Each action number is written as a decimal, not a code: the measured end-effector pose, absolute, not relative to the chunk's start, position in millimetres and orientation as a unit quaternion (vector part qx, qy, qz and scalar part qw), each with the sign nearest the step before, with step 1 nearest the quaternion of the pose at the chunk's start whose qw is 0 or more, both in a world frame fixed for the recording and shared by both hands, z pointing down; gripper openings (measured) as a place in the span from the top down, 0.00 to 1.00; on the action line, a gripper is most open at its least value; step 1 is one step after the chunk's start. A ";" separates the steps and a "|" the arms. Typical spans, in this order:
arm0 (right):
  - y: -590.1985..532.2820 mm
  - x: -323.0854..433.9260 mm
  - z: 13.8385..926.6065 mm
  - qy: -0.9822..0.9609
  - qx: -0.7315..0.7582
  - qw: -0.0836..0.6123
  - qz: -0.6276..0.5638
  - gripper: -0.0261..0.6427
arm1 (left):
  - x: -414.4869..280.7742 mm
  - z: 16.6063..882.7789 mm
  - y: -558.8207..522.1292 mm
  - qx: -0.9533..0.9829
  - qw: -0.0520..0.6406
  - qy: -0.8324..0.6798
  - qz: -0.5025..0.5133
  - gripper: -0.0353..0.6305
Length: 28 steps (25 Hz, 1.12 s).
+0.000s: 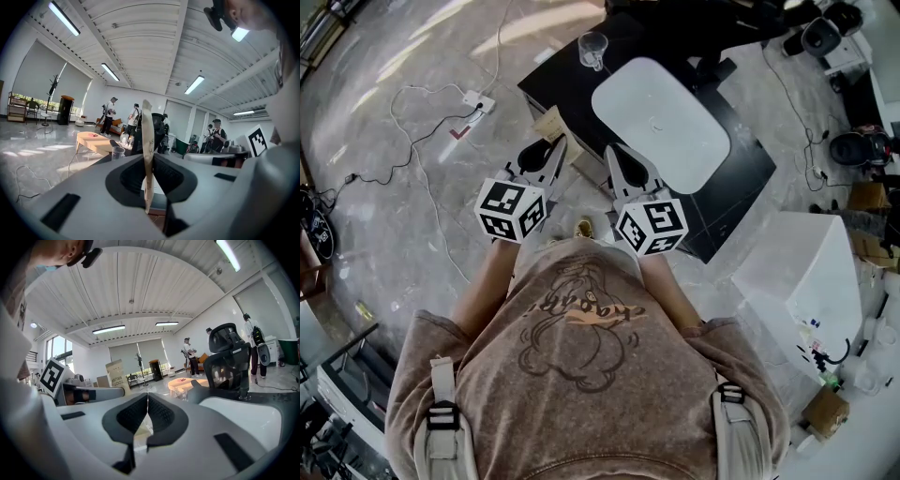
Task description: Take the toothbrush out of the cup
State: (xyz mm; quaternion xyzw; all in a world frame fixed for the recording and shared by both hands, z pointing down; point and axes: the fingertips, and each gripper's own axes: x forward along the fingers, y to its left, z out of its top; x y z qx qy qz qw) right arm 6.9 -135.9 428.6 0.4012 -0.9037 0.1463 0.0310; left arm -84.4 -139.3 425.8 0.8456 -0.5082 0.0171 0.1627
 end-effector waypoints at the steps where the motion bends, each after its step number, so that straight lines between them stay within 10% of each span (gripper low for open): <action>1: -131.8 7.4 428.3 -0.904 0.401 0.031 0.145 0.94 | -84.0 426.2 -135.3 0.846 0.162 -0.507 0.017 0.86; 28: -81.1 1.4 427.5 -0.917 0.372 0.027 0.139 0.94 | -74.7 425.2 -83.1 0.843 0.161 -0.513 0.020 0.86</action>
